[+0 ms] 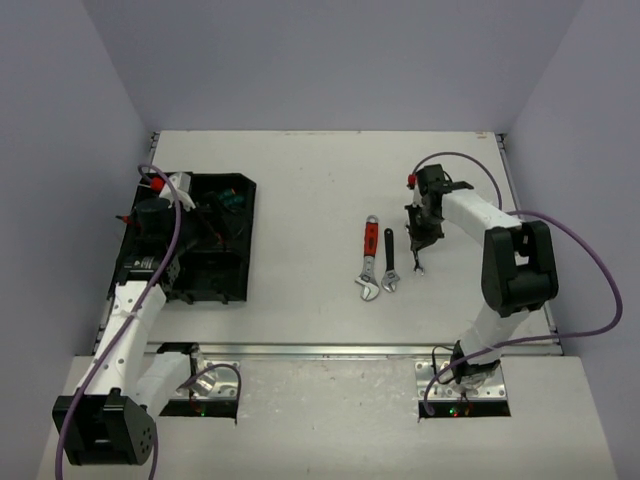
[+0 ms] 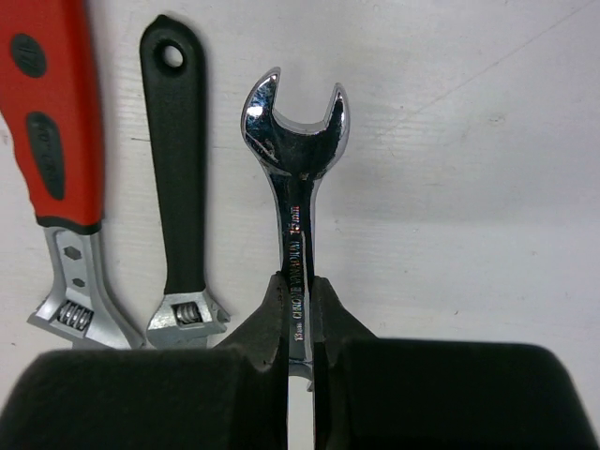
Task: Sort the tools into containers
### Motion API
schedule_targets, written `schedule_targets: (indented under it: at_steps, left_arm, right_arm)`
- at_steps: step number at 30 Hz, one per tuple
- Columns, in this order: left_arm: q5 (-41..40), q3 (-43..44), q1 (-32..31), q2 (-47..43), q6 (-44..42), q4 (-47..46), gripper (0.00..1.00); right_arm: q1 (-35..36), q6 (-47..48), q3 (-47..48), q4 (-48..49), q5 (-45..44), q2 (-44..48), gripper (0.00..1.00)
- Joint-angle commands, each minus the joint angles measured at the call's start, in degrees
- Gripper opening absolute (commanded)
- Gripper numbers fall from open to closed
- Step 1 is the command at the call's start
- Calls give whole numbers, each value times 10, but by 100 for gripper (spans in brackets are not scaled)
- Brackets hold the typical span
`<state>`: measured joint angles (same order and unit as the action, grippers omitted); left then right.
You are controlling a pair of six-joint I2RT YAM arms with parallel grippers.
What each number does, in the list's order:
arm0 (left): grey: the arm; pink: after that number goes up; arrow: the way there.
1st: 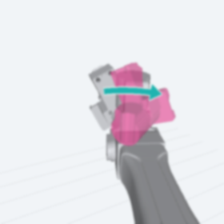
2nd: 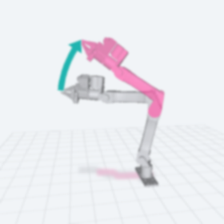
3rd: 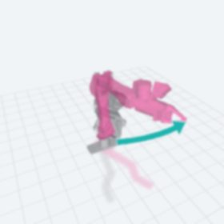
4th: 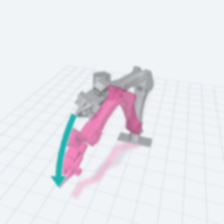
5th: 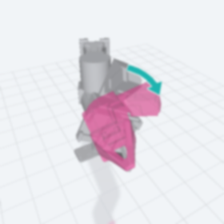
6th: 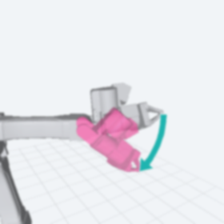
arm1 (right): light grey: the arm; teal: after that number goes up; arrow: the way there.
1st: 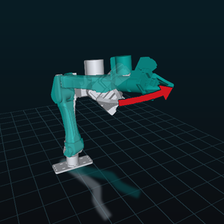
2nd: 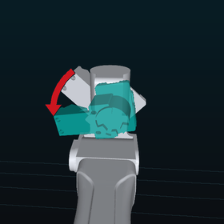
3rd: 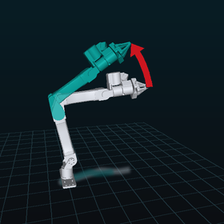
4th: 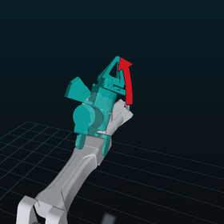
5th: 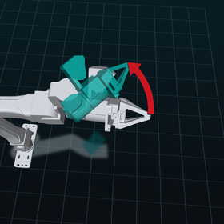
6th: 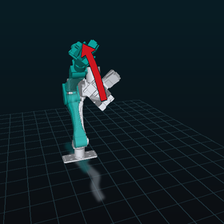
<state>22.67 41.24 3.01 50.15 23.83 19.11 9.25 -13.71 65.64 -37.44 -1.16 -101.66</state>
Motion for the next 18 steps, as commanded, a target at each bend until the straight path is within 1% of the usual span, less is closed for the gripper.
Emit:
schedule_targets:
  at_steps: [1, 4, 6, 8, 11, 14, 16, 18]
  left_arm:
    - [26, 1, -6, -3, 1, -38, 100]
    - [37, 0, -6, 0, 9, -43, 100]
    - [62, -4, -9, 3, 28, -61, 100]
    - [89, -20, -23, 7, 71, -108, 100]
    - [94, -50, -83, 12, 139, -210, 100]
    - [68, -78, -148, 17, 204, -309, 100]
    - [38, -89, -166, 19, 238, -332, 100]
    - [12, -99, -197, 22, 265, -361, 100]
  right_arm:
    - [4, -14, -10, 18, 7, 45, 0]
    - [16, -20, -16, 20, 12, 68, 0]
    - [33, -24, -18, 24, 30, 85, 0]
    - [73, -33, -15, 32, 38, 113, 0]
    - [144, -55, -7, 50, 50, 144, 0]
    - [194, -69, -2, 79, 73, 171, 0]
    - [224, -81, 0, 101, 89, 178, 0]
    - [255, -89, 4, 117, 100, 185, 0]
